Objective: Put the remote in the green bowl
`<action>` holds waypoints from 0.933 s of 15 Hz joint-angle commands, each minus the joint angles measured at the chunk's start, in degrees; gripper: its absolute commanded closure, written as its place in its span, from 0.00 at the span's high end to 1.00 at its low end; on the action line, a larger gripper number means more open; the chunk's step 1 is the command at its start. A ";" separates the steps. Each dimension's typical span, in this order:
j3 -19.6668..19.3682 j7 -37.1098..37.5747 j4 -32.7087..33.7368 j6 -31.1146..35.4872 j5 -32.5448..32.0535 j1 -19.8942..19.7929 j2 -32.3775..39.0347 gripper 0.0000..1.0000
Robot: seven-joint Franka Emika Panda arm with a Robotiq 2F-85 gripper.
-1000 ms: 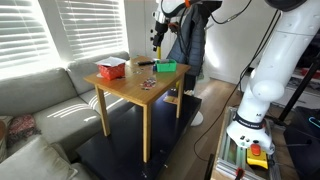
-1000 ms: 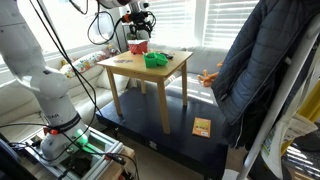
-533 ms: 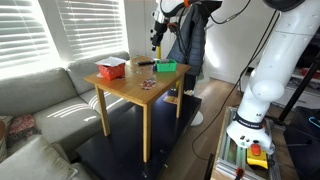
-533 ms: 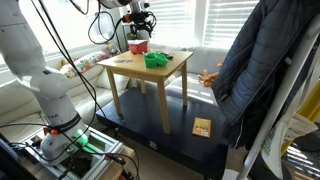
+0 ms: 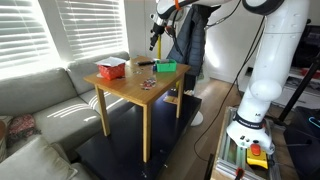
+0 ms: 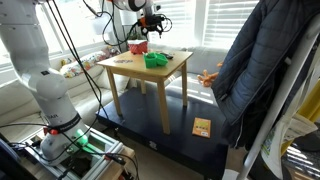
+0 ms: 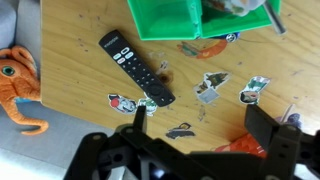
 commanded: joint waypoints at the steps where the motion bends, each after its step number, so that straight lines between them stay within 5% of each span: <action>1: 1.65 -7.95 9.12 -1.00 2.69 -2.39 8.49 1.00; 6: 5.53 -15.99 16.87 -1.97 7.50 -6.09 16.85 1.00; 14: 9.37 -19.17 23.56 -2.28 6.41 -8.57 24.92 1.00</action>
